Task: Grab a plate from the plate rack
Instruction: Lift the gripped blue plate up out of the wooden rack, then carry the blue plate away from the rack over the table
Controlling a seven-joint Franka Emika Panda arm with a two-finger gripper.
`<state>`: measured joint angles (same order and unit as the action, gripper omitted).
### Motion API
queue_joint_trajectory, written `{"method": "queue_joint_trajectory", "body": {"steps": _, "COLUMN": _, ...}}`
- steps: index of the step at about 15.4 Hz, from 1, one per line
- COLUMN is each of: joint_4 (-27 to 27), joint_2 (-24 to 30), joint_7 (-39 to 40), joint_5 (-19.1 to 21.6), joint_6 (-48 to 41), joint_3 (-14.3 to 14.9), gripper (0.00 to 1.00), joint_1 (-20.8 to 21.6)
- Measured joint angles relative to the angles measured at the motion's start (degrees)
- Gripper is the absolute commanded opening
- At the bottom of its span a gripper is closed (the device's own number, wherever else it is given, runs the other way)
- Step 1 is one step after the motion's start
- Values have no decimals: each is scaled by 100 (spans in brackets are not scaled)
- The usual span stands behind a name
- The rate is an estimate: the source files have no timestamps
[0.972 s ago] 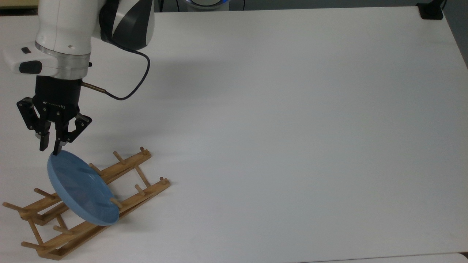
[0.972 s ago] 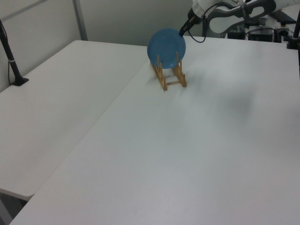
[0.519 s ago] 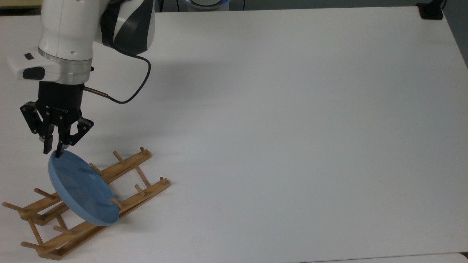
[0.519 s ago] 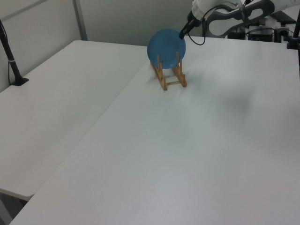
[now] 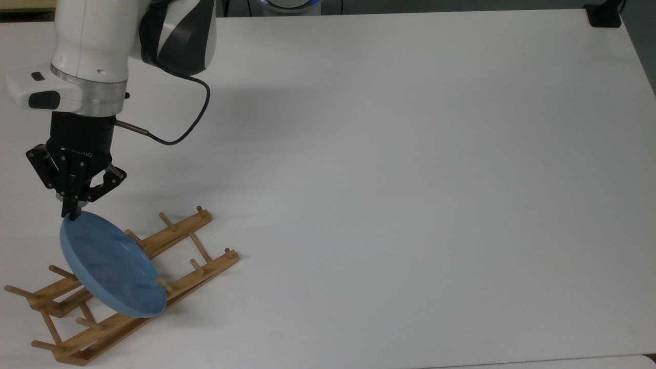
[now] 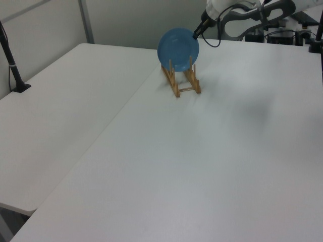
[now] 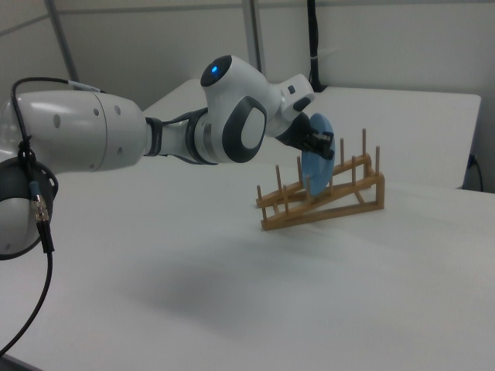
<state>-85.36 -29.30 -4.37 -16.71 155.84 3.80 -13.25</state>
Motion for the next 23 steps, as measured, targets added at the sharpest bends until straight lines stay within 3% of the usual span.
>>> {"method": "queue_joint_trajectory", "body": {"steps": 14, "joint_4": 211, "joint_2": 286, "joint_7": -132, "joint_5": 11, "joint_6": 0, "joint_3": 71, "gripper": 0, "joint_1": -15}}
{"method": "queue_joint_trajectory", "body": {"steps": 21, "joint_4": 206, "joint_2": 440, "joint_7": -999, "joint_5": 32, "joint_6": -46, "joint_3": -10, "gripper": 0, "joint_1": 110}}
{"method": "queue_joint_trajectory", "body": {"steps": 23, "joint_4": 201, "joint_2": 446, "joint_7": -1191, "joint_5": 115, "joint_6": -430, "joint_3": -105, "gripper": 0, "joint_1": 214}}
